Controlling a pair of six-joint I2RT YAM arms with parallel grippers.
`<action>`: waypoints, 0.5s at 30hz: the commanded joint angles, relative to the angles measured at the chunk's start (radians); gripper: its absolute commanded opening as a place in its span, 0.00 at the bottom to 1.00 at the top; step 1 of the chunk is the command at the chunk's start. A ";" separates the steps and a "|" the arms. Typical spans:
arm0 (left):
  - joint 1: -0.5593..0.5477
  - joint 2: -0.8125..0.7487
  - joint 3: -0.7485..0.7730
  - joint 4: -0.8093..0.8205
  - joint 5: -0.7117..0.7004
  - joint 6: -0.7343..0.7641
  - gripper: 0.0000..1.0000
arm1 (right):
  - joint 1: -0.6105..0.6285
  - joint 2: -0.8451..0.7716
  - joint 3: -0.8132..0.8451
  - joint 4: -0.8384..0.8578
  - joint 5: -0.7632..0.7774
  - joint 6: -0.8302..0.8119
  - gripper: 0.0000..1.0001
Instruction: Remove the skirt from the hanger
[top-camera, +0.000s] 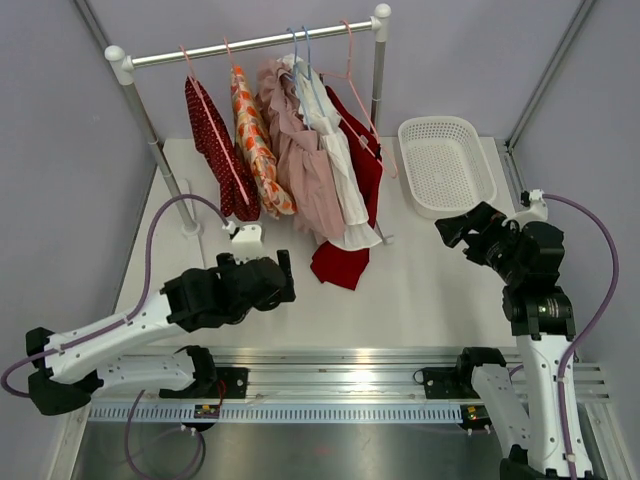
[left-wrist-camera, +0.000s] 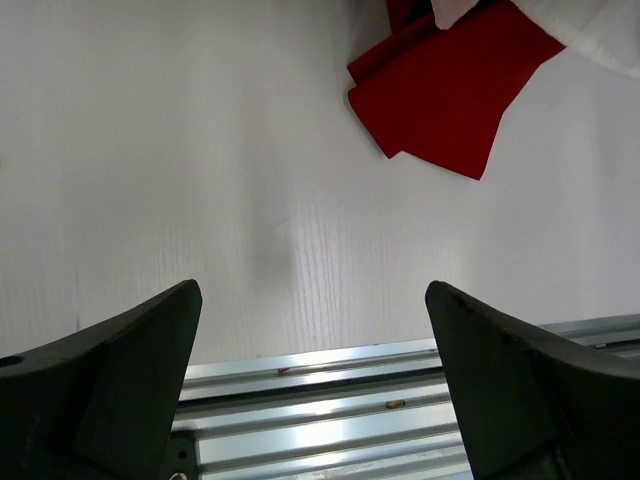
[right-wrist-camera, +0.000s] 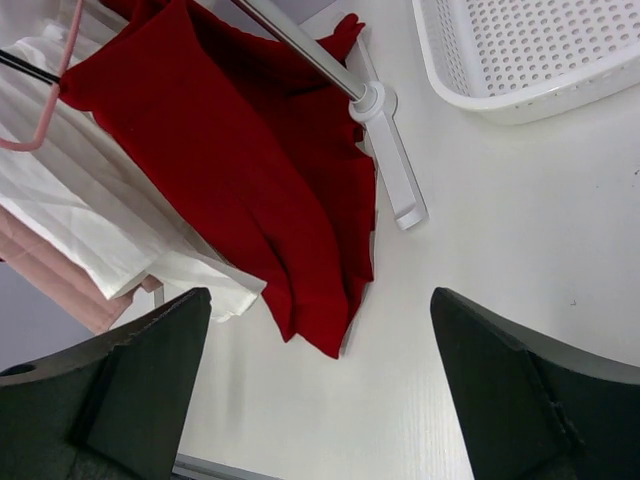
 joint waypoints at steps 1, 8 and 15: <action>-0.043 0.015 0.148 -0.205 -0.117 -0.058 0.99 | -0.004 0.059 -0.005 0.075 -0.038 -0.014 1.00; -0.190 0.196 0.700 -0.575 -0.194 -0.136 0.90 | -0.004 0.119 0.038 0.063 -0.047 0.000 1.00; -0.276 0.459 1.191 -0.508 -0.276 0.099 0.91 | -0.004 0.128 0.039 0.058 -0.032 -0.003 0.99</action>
